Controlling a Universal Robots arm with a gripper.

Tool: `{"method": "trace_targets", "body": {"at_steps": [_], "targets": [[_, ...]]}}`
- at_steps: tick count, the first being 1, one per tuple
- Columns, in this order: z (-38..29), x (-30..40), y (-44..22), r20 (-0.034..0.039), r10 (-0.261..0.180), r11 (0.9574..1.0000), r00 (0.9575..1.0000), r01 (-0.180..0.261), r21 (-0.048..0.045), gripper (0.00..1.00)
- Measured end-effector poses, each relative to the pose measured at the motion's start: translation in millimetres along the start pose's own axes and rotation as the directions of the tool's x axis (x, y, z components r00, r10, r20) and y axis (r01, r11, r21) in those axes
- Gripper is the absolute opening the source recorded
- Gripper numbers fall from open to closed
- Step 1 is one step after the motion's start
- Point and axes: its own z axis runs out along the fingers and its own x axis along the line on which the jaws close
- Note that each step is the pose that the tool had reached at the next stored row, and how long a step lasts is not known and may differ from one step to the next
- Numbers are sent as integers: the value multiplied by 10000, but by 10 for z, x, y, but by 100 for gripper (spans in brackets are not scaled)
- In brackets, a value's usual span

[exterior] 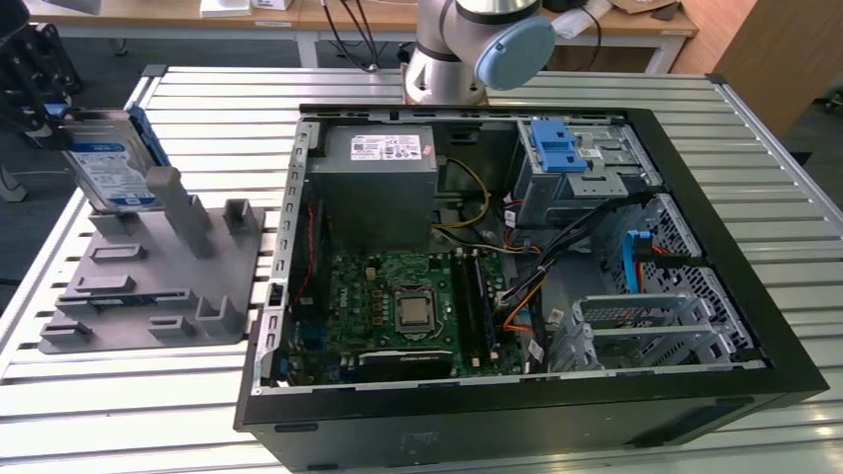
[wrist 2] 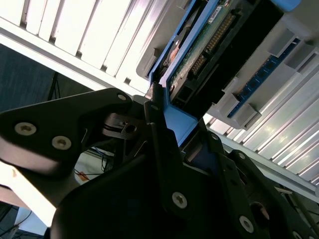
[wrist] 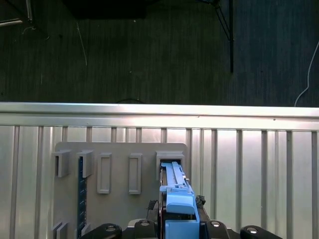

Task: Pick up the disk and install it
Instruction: 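Pick up the disk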

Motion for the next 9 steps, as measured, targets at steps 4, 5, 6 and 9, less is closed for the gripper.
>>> {"method": "trace_targets", "body": {"at_steps": [4, 5, 6, 9], "targets": [[-7, 0, 0, 0, 0, 10000, 10000, 0, 0, 36], [-9, 0, 0, -1, 0, 10000, 10000, 0, -1, 36], [-11, 0, 0, 0, 0, 10000, 10000, 0, -1, 36], [-17, 0, 0, 0, 0, 10000, 10000, 0, -1, 36]]}}
